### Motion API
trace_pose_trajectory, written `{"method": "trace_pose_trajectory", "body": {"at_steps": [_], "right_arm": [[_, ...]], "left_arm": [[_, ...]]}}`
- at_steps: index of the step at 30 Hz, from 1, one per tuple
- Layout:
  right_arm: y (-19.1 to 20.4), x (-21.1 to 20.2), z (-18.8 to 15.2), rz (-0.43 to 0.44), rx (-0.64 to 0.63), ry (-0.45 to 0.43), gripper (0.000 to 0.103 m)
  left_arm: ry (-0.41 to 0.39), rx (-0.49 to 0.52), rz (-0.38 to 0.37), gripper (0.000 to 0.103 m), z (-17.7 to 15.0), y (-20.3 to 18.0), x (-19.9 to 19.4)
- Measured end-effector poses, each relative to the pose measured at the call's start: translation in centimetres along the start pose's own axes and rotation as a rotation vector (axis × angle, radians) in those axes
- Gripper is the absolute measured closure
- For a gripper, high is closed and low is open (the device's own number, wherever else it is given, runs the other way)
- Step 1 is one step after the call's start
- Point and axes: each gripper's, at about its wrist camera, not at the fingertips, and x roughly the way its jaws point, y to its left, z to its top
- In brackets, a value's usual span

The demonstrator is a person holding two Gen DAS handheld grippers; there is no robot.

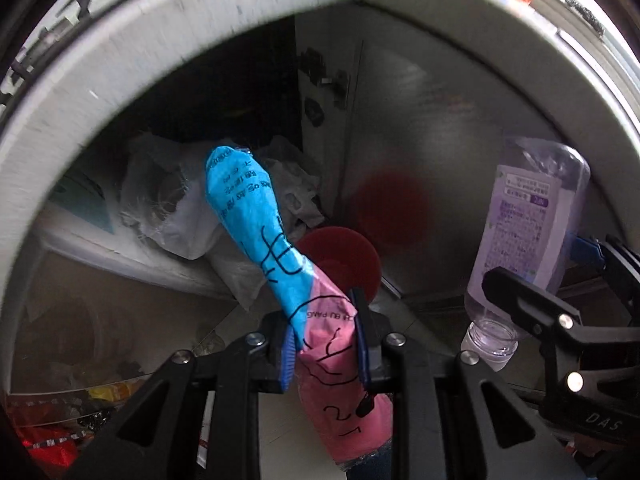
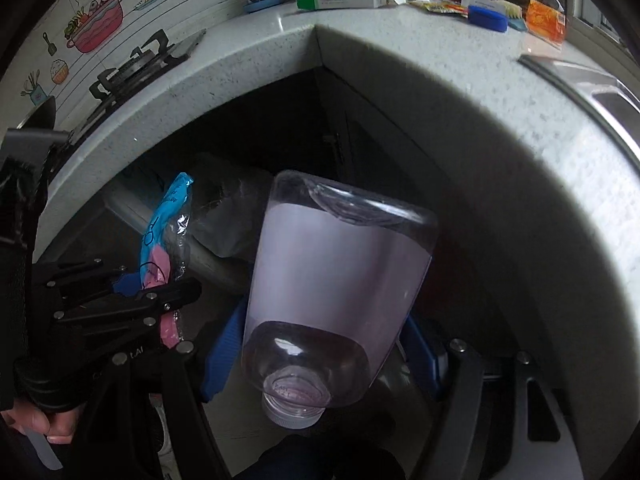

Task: Collect trash
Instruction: 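Carry the bag and bottle down into the cabinet over the red bin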

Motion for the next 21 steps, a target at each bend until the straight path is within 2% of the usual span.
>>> {"method": "trace_pose_trajectory", "body": {"at_steps": [4, 7, 12, 14, 16, 18, 21], "right_arm": [[-1.0, 3.6, -2.0, -0.03, 0.022, 0.001, 0.032], [-1.9, 5.6, -3.1, -0.021, 0.047, -0.015, 0.032], [-2.9, 7.8, -4.1, -0.059, 0.066, -0.016, 0.032], [-3.2, 8.3, -4.5, -0.073, 0.077, -0.014, 0.032], [-3.3, 8.5, -4.7, -0.087, 0.084, -0.018, 0.032], [-3.8, 8.3, -4.8, -0.1, 0.089, -0.026, 0.032], [-4.2, 8.2, -5.0, -0.123, 0.091, -0.02, 0.032]], "left_arm": [[0.016, 0.028, -0.013, 0.081, -0.3, 0.7, 4.7], [0.038, 0.043, -0.035, 0.081, -0.4, 0.9, 7.9], [0.039, 0.076, -0.068, 0.081, 0.4, 0.5, 11.3], [0.042, 0.099, -0.068, 0.077, 0.9, -0.1, 12.4], [0.053, 0.109, -0.073, 0.062, 1.4, -0.5, 13.5], [0.056, 0.114, -0.065, 0.056, 1.9, -0.9, 14.2], [0.073, 0.128, -0.064, 0.056, 2.2, -1.6, 14.9]]}}
